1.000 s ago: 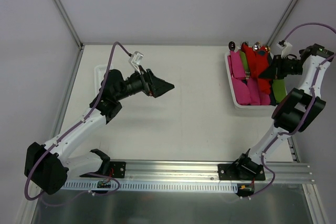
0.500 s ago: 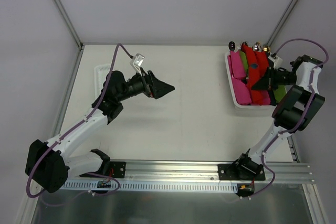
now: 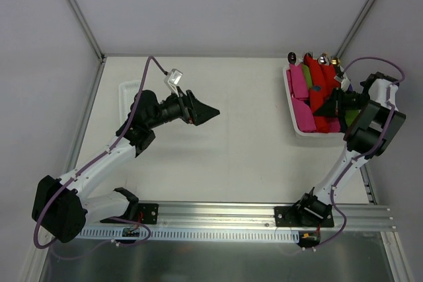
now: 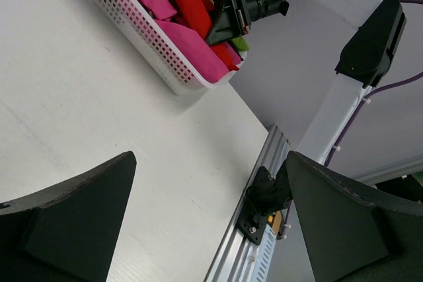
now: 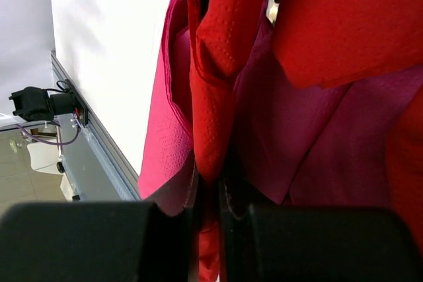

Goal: Place the utensils on the paper napkin and roll it up

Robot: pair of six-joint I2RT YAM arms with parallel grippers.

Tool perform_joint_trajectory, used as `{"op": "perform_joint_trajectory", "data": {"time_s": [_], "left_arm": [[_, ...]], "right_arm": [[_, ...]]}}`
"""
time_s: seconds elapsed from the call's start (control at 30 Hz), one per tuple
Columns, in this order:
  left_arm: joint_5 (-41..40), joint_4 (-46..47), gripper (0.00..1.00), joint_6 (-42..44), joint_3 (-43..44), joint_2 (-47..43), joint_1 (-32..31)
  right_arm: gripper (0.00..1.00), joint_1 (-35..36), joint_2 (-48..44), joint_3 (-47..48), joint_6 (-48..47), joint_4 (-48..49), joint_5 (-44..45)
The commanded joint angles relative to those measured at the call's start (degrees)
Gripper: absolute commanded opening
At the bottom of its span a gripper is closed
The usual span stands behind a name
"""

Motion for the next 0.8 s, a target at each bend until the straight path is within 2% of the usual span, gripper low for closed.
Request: {"op": "perform_joint_trajectory", "data": {"time_s": [0.0, 0.1, 0.27, 0.57, 0.73, 0.77], "left_arm": [[-0.29, 1.86, 0.99, 0.42, -0.08, -0.86, 0.90], [-0.37, 1.33, 0.99, 0.42, 0.01, -1.03, 1.17], [-0.81, 0.01, 0.99, 0.85, 0.01, -2.26, 1.61], [-1.78, -1.57, 0.99, 1.29, -0.61, -4.11, 1.70], [-3.97, -6.22, 0.99, 2.44, 0.44, -4.28, 1.87], [-5.02, -7.36, 0.99, 3.05, 1.23, -4.20, 1.87]], "right_arm": [[0.18, -0.83, 1.54, 2.32, -0.16, -11.42, 2.51], [0.32, -1.53, 1.19, 1.96, 2.03, -8.53, 4.79], [0.40, -1.88, -1.00, 2.05, 3.70, -6.49, 8.05], [0.43, -2.06, -4.35, 4.07, 5.55, -5.00, 12.09], [0.49, -2.50, -6.80, 5.74, 6.25, -4.38, 13.94], [0.54, -2.59, -6.98, 6.35, 6.52, -4.29, 14.64]]}}
